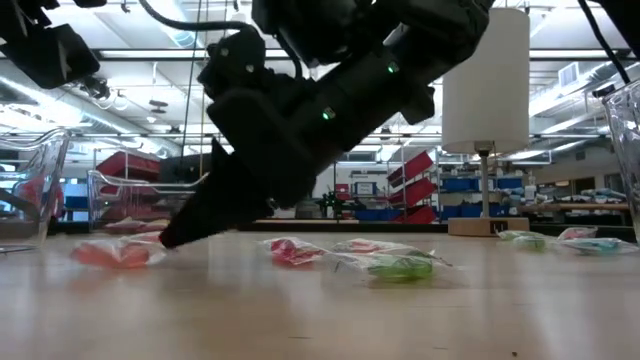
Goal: Sort candy
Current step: Put the orange gummy into the bottom left transparent bin
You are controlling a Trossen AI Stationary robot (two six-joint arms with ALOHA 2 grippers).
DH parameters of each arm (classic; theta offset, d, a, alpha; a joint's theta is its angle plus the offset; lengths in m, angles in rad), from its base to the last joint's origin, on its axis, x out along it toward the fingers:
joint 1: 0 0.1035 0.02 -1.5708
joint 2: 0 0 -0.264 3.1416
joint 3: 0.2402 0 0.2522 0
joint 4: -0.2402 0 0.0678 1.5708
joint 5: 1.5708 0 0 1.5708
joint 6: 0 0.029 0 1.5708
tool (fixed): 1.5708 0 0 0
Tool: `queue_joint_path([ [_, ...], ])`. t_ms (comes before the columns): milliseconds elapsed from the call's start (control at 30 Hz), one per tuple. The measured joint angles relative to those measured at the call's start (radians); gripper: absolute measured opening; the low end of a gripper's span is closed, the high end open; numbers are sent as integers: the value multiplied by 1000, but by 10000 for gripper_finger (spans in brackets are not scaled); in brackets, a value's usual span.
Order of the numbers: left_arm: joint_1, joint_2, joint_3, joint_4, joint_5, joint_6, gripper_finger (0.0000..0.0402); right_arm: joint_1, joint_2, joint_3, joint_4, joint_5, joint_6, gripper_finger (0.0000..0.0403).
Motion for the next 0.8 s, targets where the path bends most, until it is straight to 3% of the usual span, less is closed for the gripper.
queue_joint_path([
  [533,0,0,0,2,-44,23,212,-1,13,2,-52,45,-5,123],
  [667,0,0,0,3,-46,23,212,-1,13,2,-57,45,-19,88],
  [800,0,0,0,3,-63,23,212,-1,12,3,-71,47,-30,26],
])
